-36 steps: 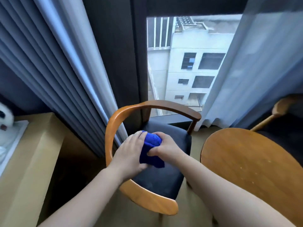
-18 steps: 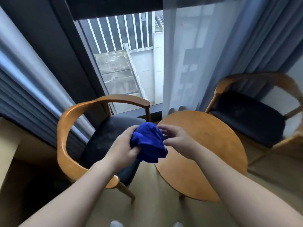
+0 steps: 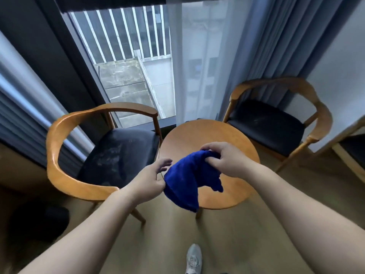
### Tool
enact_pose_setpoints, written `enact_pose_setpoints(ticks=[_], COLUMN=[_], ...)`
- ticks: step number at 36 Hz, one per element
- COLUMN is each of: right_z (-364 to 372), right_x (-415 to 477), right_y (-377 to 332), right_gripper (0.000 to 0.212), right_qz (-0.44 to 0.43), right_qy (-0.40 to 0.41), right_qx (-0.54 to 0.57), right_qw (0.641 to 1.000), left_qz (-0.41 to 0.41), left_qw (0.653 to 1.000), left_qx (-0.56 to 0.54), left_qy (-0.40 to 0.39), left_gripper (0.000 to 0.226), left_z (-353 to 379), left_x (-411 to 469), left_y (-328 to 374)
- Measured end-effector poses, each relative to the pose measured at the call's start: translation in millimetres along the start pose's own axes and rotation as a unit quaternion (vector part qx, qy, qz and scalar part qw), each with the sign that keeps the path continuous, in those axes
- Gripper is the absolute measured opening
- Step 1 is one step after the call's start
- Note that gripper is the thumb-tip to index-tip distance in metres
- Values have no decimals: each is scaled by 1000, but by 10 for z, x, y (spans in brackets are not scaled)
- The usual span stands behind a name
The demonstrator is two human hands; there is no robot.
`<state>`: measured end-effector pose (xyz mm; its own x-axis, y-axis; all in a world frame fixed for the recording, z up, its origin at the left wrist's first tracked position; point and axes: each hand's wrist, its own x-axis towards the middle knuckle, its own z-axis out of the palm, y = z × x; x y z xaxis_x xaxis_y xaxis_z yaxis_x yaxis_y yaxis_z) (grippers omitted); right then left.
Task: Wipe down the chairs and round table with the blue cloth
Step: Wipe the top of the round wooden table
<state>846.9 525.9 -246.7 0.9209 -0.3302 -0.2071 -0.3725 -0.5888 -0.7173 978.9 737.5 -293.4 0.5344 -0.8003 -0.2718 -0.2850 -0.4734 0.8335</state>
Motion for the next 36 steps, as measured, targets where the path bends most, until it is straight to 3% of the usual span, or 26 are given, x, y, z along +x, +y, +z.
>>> enact_pose_setpoints(ticks=[6,10,12,16,18,26,36], right_z=[113,102,43,-60,-120,-511,-960], right_x=[-392,-649,-760,-886,-919,-875,-489], right_y=[28,249,389,734,978,2135,3002], right_gripper=[29,33,32,32,31,26,23], right_qz=[-6,-13,-13,9,22,45,46], right_qy=[-58,-70,-94,-113,-134,-192,-211], right_qx=[-74,-36,-11,-25,-44,-61,-81], right_qw=[996,997,995,993,990,978,973], left_qz=[54,70,74,34,23,-27,-91], left_qw=[995,982,979,979,977,971,986], left_qx=[90,170,185,199,209,232,134], left_qy=[-2,33,33,-2,-22,-55,-34], left_gripper=[73,84,74,29,22,24,42], left_z=[452,797,941,1211,1364,2170,2833], left_x=[-232,-269,-242,-167,-65,505,1035], left_y=[50,68,54,113,151,452,652])
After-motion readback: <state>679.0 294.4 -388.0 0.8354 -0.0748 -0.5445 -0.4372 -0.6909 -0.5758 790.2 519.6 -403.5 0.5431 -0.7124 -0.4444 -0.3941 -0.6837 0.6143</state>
